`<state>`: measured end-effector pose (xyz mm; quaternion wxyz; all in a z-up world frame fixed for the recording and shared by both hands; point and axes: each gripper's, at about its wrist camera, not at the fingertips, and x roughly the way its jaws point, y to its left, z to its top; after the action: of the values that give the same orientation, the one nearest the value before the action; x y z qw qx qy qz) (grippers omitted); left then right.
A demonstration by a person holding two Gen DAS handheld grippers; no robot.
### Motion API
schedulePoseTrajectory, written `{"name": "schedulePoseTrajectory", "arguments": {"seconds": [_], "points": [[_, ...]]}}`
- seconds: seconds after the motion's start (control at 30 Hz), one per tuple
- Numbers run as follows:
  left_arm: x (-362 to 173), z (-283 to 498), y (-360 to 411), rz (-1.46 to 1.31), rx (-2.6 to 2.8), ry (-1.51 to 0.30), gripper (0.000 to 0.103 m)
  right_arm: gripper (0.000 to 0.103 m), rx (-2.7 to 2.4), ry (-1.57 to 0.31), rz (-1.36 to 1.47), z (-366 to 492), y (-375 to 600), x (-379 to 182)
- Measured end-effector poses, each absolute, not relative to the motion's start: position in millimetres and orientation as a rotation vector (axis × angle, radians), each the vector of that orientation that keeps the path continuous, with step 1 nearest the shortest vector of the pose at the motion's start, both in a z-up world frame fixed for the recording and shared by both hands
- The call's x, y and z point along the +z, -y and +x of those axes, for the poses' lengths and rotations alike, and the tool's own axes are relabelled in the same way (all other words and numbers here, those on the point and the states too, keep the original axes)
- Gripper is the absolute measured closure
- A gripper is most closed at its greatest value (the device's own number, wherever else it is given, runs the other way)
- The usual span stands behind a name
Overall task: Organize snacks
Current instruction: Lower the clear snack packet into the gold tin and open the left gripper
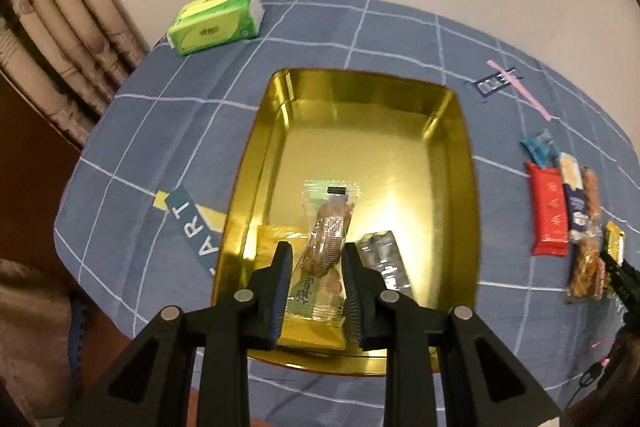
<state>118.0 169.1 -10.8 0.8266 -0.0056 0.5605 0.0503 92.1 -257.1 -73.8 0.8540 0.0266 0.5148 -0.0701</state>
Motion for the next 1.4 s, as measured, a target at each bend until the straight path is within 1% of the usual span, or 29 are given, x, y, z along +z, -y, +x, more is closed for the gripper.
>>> {"name": "schedulePoseTrajectory", "arguments": {"seconds": [0.47,0.53,0.57,0.83,0.9,0.93,1.03,1.07,1.1,1.4], "points": [[-51,116,-192,-0.002,0.130,-1.278,0.077,0.050,-0.164,-1.100,0.062,95,256,-73],[-54,117,-193,0.005,0.137,-1.287,0.077,0.051,-0.169,-1.102,0.061,95,255,-73],[-55,117,-193,0.012,0.138,-1.286,0.075,0.051,-0.172,-1.103,0.060,95,255,-73],[-56,118,-196,0.028,0.150,-1.288,0.074,0.054,-0.199,-1.110,0.054,97,251,-71],[-56,118,-194,0.048,0.162,-1.286,0.068,0.054,-0.208,-1.113,0.051,97,250,-71],[-55,118,-192,0.054,0.165,-1.283,0.063,0.054,-0.208,-1.114,0.052,98,249,-71],[-54,118,-192,0.052,0.153,-1.280,0.057,0.054,-0.218,-1.117,0.045,99,246,-71],[-54,117,-191,0.058,0.152,-1.275,0.053,0.054,-0.220,-1.117,0.045,99,245,-70],[-53,117,-189,0.067,0.147,-1.267,0.051,0.054,-0.224,-1.114,0.044,99,245,-69],[-41,109,-179,0.083,0.126,-1.206,0.050,0.054,-0.258,-1.056,0.055,96,241,-40]]}}
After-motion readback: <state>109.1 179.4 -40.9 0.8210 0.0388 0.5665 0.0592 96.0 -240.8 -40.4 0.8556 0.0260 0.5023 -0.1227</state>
